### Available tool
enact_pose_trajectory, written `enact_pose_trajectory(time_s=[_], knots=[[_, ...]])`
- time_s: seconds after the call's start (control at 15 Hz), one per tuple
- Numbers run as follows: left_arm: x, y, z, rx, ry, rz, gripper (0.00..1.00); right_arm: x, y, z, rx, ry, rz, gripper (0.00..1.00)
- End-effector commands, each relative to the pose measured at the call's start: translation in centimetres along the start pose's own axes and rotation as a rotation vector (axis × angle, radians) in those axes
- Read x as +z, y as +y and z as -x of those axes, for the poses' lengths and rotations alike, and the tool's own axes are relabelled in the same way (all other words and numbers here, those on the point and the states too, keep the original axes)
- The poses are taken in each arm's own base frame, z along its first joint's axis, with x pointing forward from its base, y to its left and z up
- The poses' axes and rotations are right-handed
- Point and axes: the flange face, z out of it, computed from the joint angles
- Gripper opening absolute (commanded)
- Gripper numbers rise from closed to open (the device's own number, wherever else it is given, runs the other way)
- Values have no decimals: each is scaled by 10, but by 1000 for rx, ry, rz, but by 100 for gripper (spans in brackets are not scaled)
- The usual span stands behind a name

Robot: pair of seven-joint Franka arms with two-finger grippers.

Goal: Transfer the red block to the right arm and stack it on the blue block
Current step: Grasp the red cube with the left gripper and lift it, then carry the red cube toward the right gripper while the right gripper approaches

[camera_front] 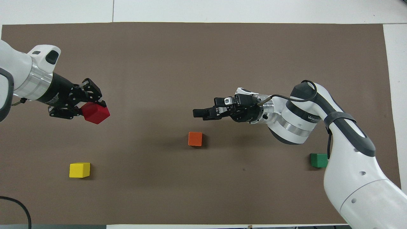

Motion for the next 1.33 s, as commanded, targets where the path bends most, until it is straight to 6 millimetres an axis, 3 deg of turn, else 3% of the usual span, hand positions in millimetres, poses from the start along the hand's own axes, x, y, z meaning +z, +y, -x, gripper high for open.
enact_pose_trajectory(time_s=[0.0, 0.2, 0.33, 0.53, 0.8, 1.07, 1.27], knots=[[-29, 8, 60, -229, -60, 73, 0, 9, 1, 0, -23, 20, -25, 100], [-28, 38, 103, -386, -135, 116, 0, 13, 3, -1, -26, 36, -25, 100], [-26, 56, 119, -548, -211, 151, 0, 15, 5, -2, -24, 44, -14, 100], [-15, 68, 124, -700, -262, 234, 0, 24, 10, -2, -22, 46, -18, 100], [-2, 66, 125, -880, -369, 350, 0, 24, 9, -3, -24, 53, -10, 100], [16, 89, 145, -1046, -410, 392, 0, 34, 14, -2, -22, 46, -7, 100], [31, 107, 167, -1068, -408, 419, 0, 36, 13, -3, -24, 52, -8, 100]])
